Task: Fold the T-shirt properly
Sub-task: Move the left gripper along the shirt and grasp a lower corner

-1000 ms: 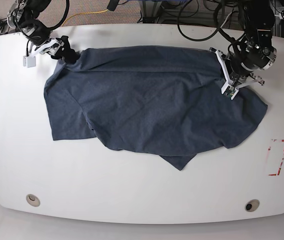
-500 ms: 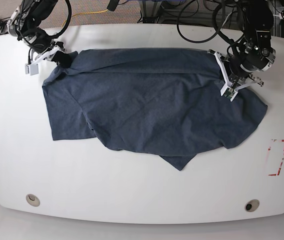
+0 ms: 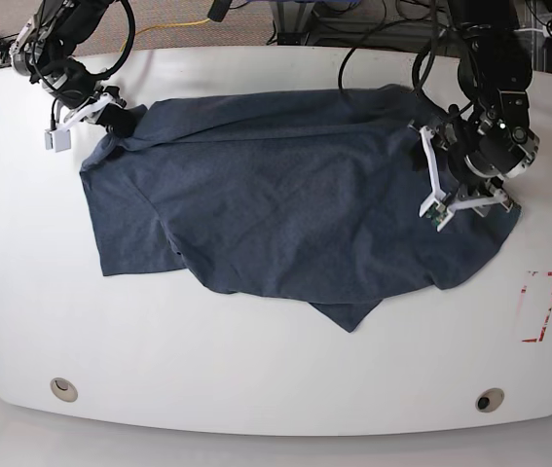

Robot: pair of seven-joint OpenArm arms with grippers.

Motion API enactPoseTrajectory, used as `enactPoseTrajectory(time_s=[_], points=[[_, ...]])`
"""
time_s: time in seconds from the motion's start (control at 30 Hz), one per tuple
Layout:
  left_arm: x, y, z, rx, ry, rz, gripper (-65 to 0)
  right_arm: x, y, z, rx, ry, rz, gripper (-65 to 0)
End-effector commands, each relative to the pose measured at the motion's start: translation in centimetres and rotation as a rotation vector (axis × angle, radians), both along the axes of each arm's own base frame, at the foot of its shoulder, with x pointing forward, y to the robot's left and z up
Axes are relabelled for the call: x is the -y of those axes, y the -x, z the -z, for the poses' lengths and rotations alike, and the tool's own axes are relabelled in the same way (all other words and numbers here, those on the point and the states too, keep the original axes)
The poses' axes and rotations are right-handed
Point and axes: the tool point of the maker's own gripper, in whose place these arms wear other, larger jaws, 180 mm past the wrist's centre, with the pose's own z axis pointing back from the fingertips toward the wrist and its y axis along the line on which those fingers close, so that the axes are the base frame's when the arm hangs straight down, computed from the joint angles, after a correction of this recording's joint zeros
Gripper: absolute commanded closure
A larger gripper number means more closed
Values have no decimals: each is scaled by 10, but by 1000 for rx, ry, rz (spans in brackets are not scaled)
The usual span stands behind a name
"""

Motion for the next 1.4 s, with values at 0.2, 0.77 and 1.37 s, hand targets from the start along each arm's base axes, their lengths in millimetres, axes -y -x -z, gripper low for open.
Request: enactPoseTrajectory(time_s=[0.2, 0.77, 1.37], points=[[6, -70, -50, 164, 57, -12, -392, 6, -11, -13, 55, 12, 8, 0], [25, -189, -40, 255, 490, -137, -394, 6, -22, -18, 81, 15, 9, 0], [-3, -172, 51, 179, 584, -391, -394, 6, -18, -10, 53, 4, 13, 0]])
